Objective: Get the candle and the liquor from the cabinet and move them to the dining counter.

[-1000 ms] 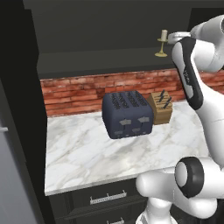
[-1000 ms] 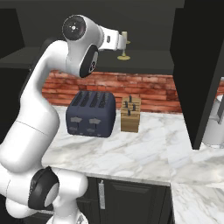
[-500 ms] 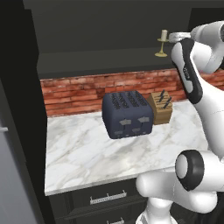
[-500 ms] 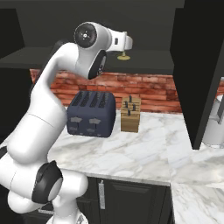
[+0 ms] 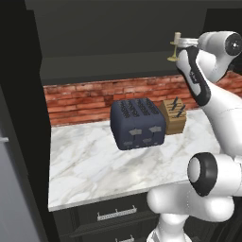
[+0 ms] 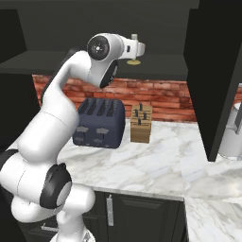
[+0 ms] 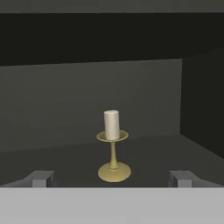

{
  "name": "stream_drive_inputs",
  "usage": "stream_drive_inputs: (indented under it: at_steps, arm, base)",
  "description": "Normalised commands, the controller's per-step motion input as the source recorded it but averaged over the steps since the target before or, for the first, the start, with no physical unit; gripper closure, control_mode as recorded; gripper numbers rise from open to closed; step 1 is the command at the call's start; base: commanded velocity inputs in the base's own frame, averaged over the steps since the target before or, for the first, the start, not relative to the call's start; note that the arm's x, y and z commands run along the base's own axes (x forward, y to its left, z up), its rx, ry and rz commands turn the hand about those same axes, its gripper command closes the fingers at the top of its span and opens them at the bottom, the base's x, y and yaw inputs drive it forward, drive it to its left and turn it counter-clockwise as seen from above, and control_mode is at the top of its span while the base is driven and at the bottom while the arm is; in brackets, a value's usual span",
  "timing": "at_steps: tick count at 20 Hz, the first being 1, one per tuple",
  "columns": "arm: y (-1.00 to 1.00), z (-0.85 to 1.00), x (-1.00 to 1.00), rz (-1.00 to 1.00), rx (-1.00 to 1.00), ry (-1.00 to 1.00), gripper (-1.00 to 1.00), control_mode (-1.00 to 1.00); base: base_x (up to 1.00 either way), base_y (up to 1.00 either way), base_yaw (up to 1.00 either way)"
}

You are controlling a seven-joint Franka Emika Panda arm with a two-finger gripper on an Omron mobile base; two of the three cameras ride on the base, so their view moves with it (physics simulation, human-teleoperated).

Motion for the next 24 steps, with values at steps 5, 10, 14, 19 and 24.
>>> stream_drive_inputs:
  at_steps: [5, 10, 14, 19, 24]
  arm:
    - [-0.02, 0.0, 0.31, 0.0, 0.0, 0.0, -1.0, -1.0]
    - [0.0, 0.0, 0.25, 0.0, 0.0, 0.0, -1.0, -1.0]
    - [0.0, 0.0, 0.27, 0.0, 0.0, 0.0, -1.0, -1.0]
    - [0.0, 0.0, 0.16, 0.0, 0.0, 0.0, -1.0, -1.0]
    - [0.0, 0.0, 0.18, 0.0, 0.0, 0.0, -1.0, -1.0]
  base:
    - [0.0, 0.0, 0.0]
    - [0.0, 0.0, 0.0]
    - [0.0, 0.0, 0.0]
    - [0.0, 0.0, 0.0]
    - [0.0, 0.0, 0.0]
